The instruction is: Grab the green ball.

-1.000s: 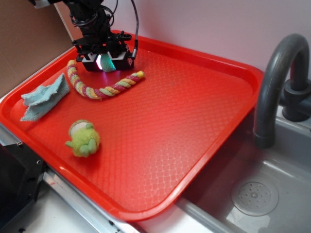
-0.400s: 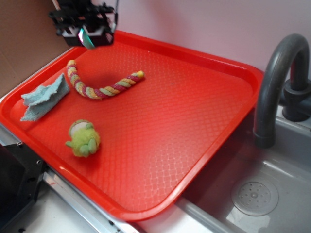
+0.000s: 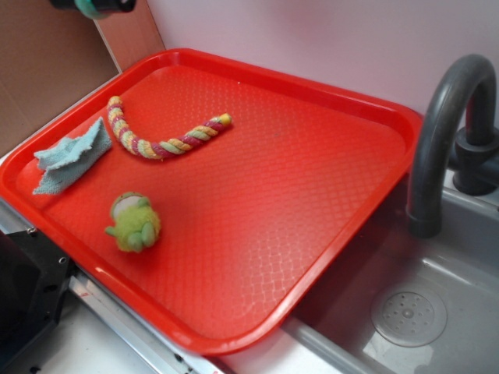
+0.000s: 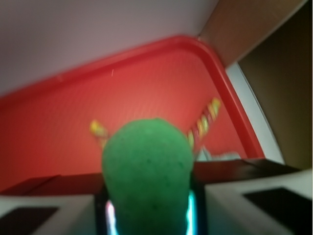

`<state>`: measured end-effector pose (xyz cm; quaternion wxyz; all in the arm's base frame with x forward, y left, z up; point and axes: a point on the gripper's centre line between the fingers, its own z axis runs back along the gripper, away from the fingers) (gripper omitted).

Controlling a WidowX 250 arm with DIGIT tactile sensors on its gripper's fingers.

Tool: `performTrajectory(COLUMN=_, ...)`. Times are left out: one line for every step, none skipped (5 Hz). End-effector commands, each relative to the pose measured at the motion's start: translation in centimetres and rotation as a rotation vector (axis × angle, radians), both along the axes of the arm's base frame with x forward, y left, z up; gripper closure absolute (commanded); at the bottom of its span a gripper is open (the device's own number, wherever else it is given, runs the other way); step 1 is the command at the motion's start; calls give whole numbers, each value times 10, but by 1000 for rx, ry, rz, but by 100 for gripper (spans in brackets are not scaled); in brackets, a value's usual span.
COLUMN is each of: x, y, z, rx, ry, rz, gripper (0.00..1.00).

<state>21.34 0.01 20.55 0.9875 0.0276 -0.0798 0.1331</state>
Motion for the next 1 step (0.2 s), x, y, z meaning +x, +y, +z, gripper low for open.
performTrajectory(x=-24, y=-1, z=21, rx=-166, ry=-12, rz=-43, gripper=100)
